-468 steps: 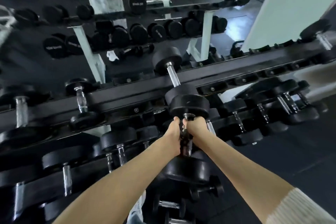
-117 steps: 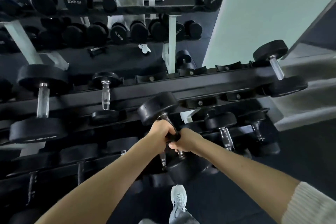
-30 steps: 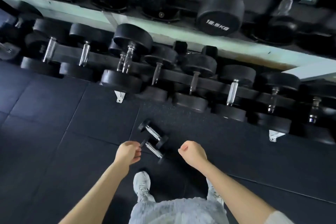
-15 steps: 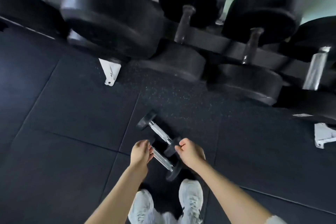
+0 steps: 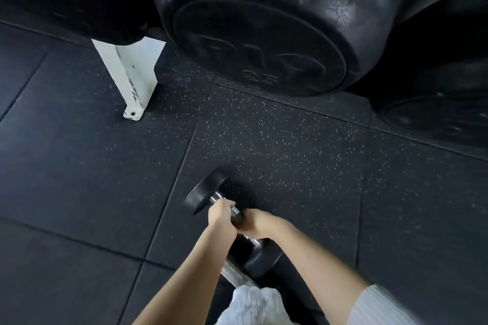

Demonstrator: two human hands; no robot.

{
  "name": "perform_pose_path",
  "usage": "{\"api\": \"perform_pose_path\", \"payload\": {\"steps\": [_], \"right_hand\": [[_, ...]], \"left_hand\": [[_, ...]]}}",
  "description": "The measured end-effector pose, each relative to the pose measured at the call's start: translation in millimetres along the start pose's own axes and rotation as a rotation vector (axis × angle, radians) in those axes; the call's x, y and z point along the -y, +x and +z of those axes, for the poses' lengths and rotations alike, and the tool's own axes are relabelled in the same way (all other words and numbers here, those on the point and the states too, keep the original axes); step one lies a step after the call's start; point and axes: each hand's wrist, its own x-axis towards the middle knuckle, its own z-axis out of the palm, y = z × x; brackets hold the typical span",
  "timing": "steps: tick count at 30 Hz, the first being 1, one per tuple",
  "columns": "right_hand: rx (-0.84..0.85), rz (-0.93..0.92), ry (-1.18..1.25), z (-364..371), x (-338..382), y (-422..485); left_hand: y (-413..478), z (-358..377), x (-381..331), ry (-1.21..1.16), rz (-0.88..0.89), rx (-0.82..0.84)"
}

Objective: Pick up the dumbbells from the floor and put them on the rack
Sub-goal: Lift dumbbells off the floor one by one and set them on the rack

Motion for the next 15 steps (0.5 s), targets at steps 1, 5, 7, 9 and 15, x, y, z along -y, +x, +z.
{"api": "perform_pose_path", "payload": {"steps": [1, 5, 7, 9, 15], "right_hand": [[-0.003, 0.000, -0.016, 1.9, -1.1, 3.1], [-0.038, 0.015, -0.057, 6.8, -5.8, 2.3], [-0.052, 0.004, -0.068, 7.4, -5.2, -7.8], [-0.078, -0.012, -0.083, 6.4, -2.6, -29.9], [-0.084, -0.094, -0.082, -5.3, 17.1, -159.8]], "left_hand": [[1.8, -0.1, -0.4, -0.007, -0.002, 0.012], [-3.3, -4.6, 1.2, -0.040, -0.014, 0.067], [-15.0, -7.7, 0.9, -0.046, 0.008, 0.081], [-34.7, -12.4, 3.6, -0.023, 0.031, 0.079], [-142.5, -31.9, 5.4, 0.088, 0.128, 0.124]]}}
